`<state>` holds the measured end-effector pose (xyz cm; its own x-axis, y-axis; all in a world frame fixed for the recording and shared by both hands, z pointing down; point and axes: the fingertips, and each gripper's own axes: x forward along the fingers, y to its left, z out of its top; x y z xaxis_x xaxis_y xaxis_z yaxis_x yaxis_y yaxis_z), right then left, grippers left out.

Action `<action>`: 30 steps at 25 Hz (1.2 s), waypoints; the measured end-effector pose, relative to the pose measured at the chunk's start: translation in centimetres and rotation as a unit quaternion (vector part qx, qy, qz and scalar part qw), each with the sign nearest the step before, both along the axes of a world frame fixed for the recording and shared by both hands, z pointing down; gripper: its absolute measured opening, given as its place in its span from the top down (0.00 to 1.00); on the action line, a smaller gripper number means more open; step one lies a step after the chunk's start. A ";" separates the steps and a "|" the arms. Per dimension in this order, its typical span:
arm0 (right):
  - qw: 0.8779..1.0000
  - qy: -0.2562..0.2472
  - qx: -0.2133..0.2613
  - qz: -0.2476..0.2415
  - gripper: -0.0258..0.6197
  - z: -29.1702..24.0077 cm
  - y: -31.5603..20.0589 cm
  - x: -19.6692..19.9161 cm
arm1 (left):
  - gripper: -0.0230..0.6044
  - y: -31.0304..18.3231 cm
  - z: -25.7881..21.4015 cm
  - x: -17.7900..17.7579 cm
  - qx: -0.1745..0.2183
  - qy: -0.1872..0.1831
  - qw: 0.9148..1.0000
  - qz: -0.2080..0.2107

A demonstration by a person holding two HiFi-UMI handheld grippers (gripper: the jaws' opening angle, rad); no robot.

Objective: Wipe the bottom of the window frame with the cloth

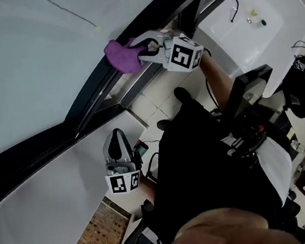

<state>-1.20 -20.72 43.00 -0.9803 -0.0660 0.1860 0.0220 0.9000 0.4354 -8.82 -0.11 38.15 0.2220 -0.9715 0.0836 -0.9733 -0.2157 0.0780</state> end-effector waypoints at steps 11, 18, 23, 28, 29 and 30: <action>0.903 -0.120 -0.288 -0.295 0.85 -3.2 10.3 6.8 | 0.96 0.9 0.4 -2.1 -0.003 0.006 1.000 -0.029; 0.980 -0.028 -0.083 0.178 0.85 -2.3 -5.2 -0.8 | 0.96 0.4 0.5 -1.9 0.005 0.013 1.000 -0.015; 0.961 0.140 0.182 0.153 0.86 4.1 -6.2 -6.0 | 0.96 1.0 0.7 -2.0 0.005 0.018 1.000 -0.020; 0.948 0.145 0.269 0.087 0.86 5.1 -3.2 -4.1 | 0.96 1.1 1.0 -2.6 0.002 0.022 0.999 -0.025; 0.949 0.148 0.270 0.071 0.86 5.0 -2.0 -3.3 | 0.96 1.0 1.1 -2.5 0.001 0.023 0.999 -0.023; 0.949 0.150 0.270 0.057 0.86 4.9 -0.6 -2.5 | 0.96 0.8 1.1 -2.5 0.000 0.023 1.000 -0.020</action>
